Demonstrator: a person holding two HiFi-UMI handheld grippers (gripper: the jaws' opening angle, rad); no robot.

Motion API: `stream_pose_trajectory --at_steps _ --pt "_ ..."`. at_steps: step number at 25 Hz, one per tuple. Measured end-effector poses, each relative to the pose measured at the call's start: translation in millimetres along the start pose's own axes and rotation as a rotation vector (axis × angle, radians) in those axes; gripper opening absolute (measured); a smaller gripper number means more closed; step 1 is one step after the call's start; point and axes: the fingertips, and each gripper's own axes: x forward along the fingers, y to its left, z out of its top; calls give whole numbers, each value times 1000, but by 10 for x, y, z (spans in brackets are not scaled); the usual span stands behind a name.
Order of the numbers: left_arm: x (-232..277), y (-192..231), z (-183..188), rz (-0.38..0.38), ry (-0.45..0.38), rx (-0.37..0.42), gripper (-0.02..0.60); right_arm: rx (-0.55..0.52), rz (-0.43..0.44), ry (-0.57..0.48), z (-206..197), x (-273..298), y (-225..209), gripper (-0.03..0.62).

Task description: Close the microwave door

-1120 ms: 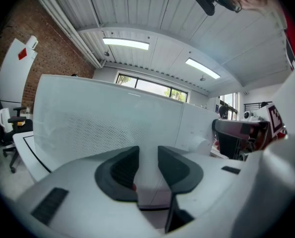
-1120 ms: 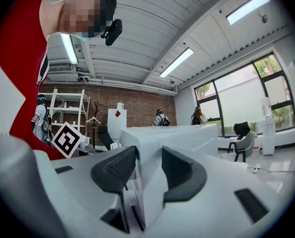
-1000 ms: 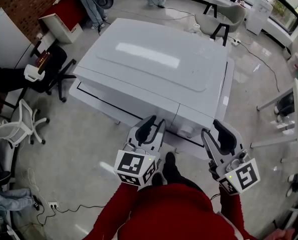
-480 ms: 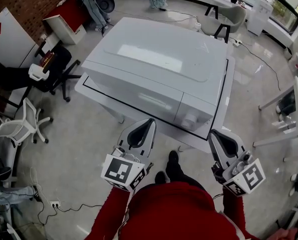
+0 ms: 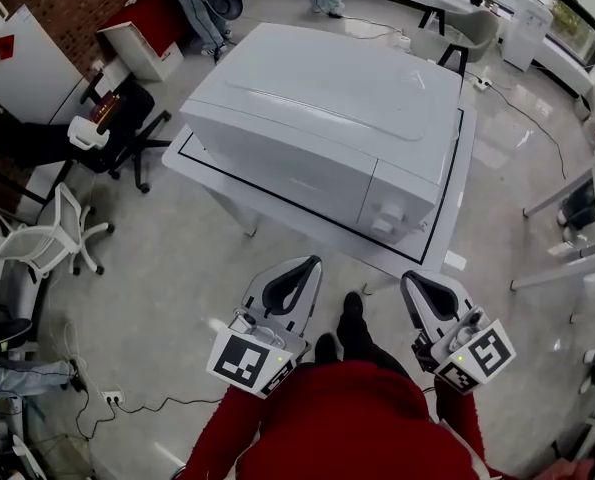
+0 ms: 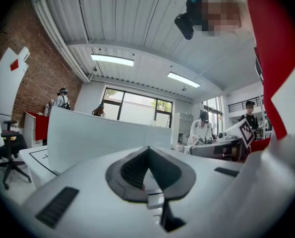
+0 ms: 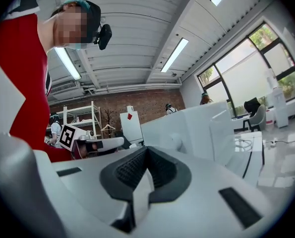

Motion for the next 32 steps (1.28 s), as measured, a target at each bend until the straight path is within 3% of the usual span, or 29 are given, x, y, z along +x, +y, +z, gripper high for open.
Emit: stream_pose_trajectory --at_steps 8,19,32 --pt "-304 -101 -231 31 81 28 11 -44 -64 10 -93 -154 78 12" --pt "-426 -154 -136 29 8 9 11 -95 -101 11 -91 -205 189 12" --pt "-490 -220 -208 22 14 -9 11 -102 -134 4 -97 -240 232 12"
